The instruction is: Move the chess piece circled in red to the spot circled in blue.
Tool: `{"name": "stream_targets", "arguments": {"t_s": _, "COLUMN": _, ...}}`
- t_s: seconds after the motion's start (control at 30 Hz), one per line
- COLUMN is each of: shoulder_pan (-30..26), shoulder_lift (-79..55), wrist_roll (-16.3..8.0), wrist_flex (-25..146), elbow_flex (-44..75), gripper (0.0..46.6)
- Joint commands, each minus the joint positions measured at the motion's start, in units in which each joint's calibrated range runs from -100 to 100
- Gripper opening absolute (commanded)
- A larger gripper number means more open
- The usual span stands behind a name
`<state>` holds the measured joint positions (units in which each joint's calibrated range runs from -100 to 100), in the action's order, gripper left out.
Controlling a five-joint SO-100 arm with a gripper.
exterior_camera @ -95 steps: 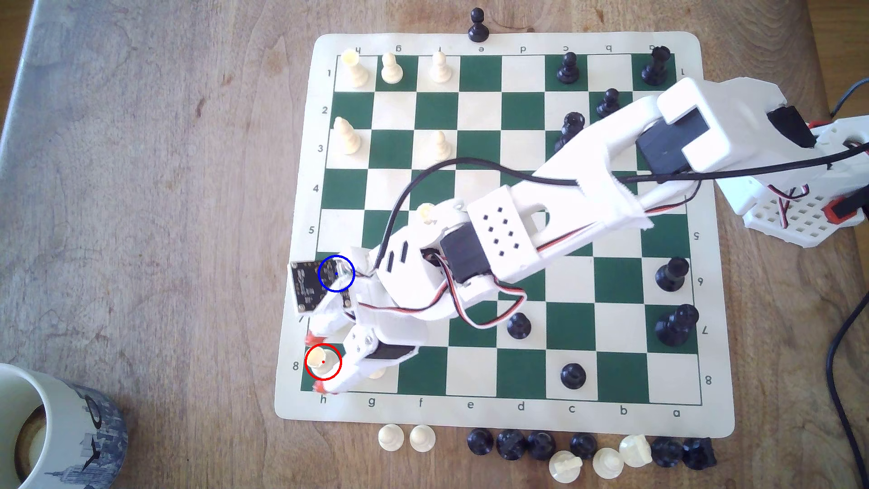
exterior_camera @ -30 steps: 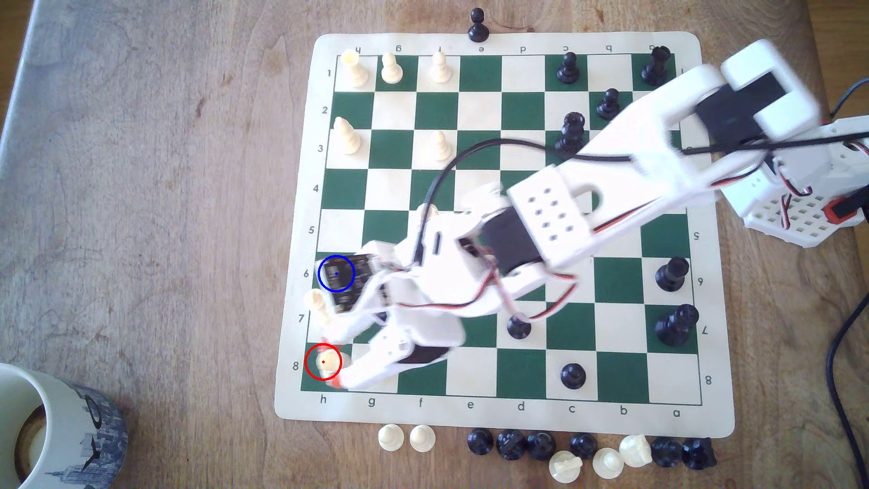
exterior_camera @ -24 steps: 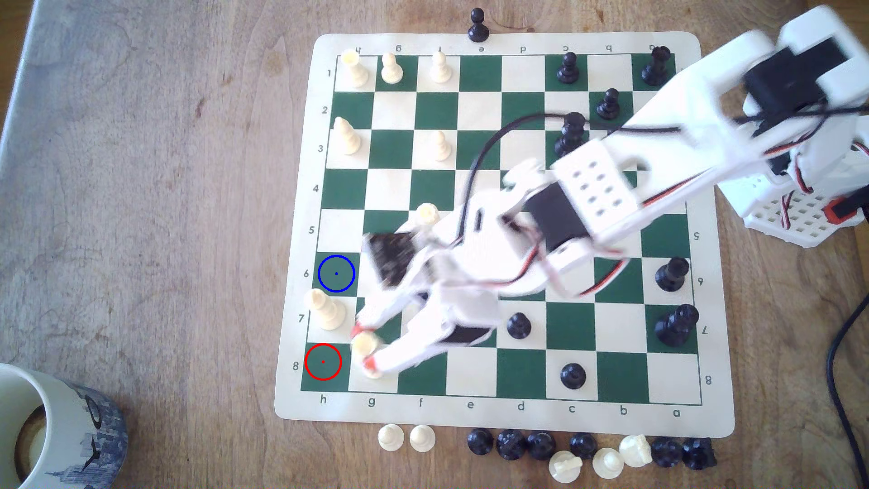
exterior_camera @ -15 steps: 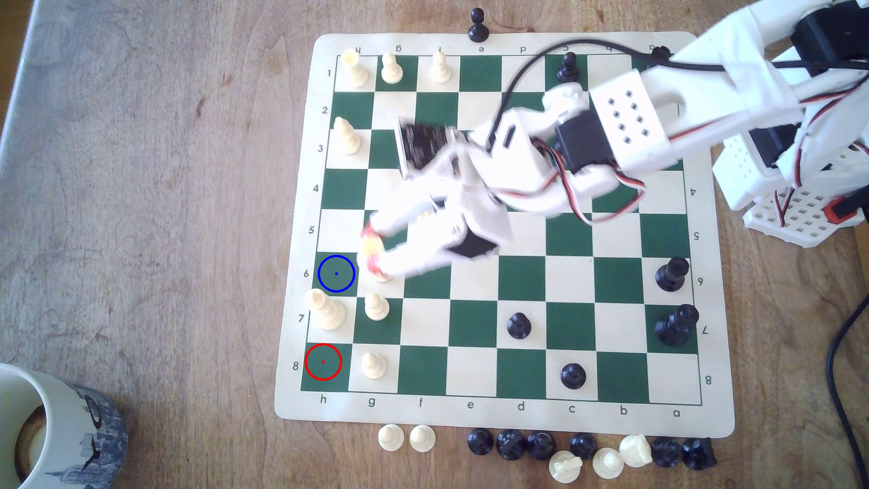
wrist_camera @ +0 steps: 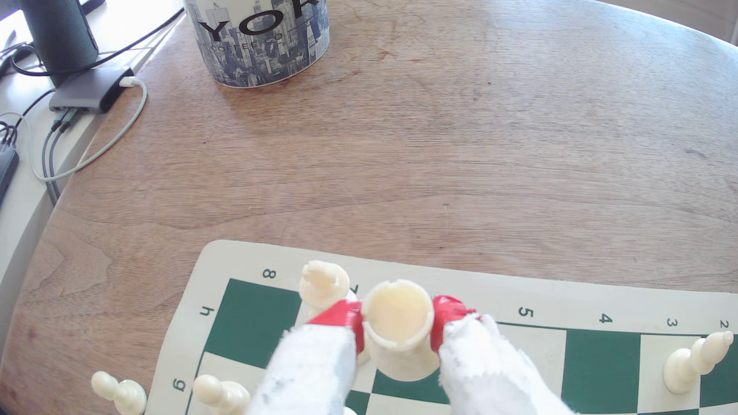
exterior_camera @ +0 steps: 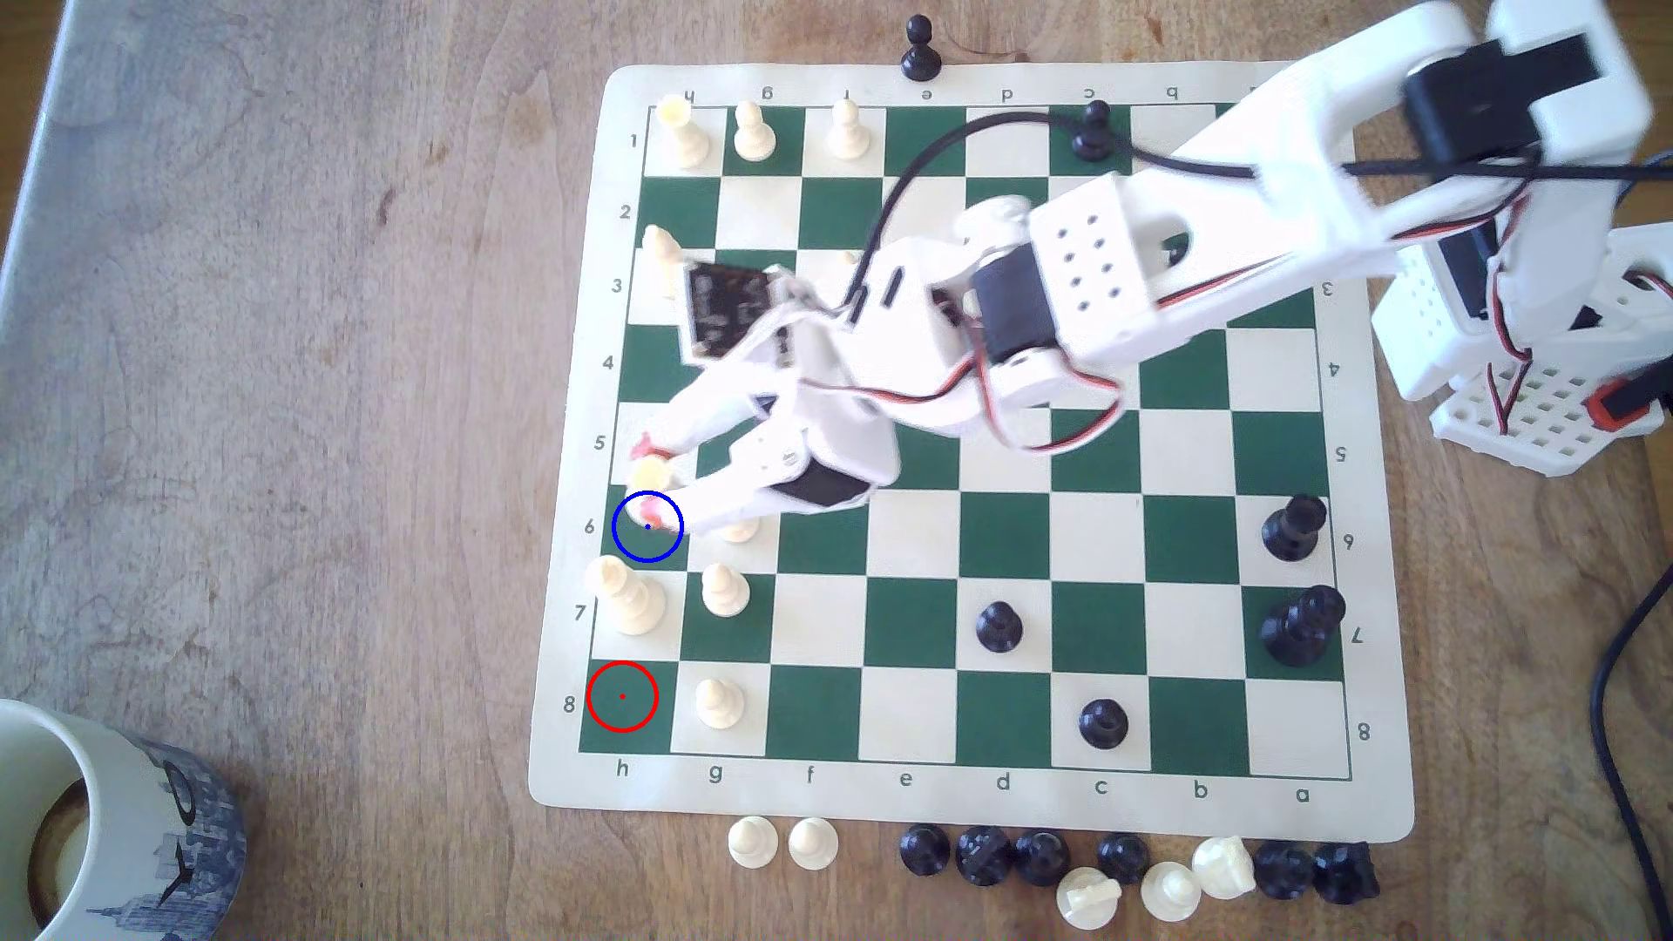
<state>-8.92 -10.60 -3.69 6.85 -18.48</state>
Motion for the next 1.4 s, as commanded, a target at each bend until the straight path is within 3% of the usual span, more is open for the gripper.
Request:
{"name": "stream_targets", "arguments": {"t_s": 0.0, "shoulder_pan": 0.6, "shoulder_lift": -1.9, "wrist_roll": 0.0, "wrist_flex": -1.4, "elbow_flex": 9.6, "gripper": 0.2}}
{"name": "stream_targets", "arguments": {"t_s": 0.5, "shoulder_pan": 1.5, "shoulder_lift": -12.2, "wrist_roll": 0.4, "wrist_flex": -1.4, "elbow_flex": 16.5, "gripper": 0.2}}
{"name": "stream_targets", "arguments": {"t_s": 1.37, "shoulder_pan": 0.9, "shoulder_lift": -15.9, "wrist_roll": 0.9, "wrist_flex": -1.2, "elbow_flex": 18.7, "gripper": 0.2}}
